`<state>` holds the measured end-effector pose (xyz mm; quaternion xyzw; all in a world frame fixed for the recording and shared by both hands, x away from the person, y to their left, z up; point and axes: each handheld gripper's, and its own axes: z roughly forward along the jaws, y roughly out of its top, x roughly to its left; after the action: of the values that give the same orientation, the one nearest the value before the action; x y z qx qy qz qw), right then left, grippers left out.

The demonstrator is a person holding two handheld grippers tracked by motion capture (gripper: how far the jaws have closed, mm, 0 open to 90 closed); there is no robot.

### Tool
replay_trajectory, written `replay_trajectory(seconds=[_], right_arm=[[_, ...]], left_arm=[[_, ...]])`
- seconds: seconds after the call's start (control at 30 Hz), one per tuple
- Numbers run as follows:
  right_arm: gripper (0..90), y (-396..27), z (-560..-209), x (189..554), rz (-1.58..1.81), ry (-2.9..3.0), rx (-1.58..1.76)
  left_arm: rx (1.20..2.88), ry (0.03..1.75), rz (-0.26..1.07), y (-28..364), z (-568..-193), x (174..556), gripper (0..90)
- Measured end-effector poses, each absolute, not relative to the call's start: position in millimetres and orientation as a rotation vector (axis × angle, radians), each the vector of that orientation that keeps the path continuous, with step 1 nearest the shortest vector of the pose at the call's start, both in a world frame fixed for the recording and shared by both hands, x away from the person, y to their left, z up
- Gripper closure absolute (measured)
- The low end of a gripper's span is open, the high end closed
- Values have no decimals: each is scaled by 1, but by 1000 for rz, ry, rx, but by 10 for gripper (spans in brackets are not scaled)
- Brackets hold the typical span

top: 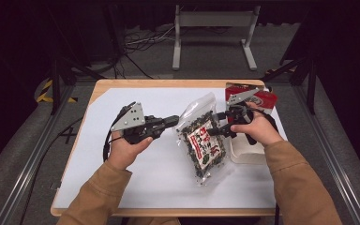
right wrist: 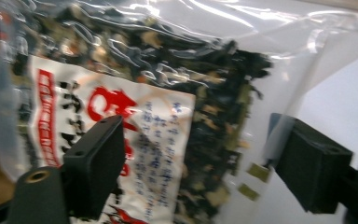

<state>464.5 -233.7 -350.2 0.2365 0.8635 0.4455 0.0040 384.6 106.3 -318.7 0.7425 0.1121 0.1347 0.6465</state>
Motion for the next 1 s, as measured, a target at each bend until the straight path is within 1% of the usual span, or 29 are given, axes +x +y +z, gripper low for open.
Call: replay_trajectory(seconds=[0.1, 0.17, 0.2, 0.3, 0.5, 0.73, 0.77, 0.8, 0.83, 0.9, 1.0], right_arm=[[231, -231, -349, 461, 1376, 2697, 733], [268, -232, -348, 460, 1388, 2687, 745], [268, -232, -348, 460, 1388, 2687, 745], [336, -237, -343, 459, 1420, 2683, 744], [415, -234, -333, 447, 1463, 2715, 676], [489, -230, -323, 436, 1515, 2725, 596], [526, -231, -321, 435, 1564, 2719, 582], [583, -231, -319, 433, 1581, 2711, 575], [583, -231, -319, 433, 1581, 2711, 575], [680, -232, -316, 432, 1578, 2718, 551], [734, -234, -312, 429, 1606, 2725, 527]], left_arm=[[1680, 264, 304, 108, -319, 385, 900], [1679, 264, 314, 110, -318, 385, 900], [1679, 264, 314, 110, -318, 385, 900], [1656, 283, 326, 114, -316, 385, 900], [1601, 315, 354, 128, -311, 386, 900], [1578, 320, 358, 132, -309, 385, 900], [1577, 318, 362, 132, -309, 385, 900], [1571, 321, 358, 132, -308, 384, 900], [1571, 321, 358, 132, -308, 384, 900], [1572, 321, 362, 132, -308, 384, 900], [1561, 328, 361, 134, -307, 384, 900]])
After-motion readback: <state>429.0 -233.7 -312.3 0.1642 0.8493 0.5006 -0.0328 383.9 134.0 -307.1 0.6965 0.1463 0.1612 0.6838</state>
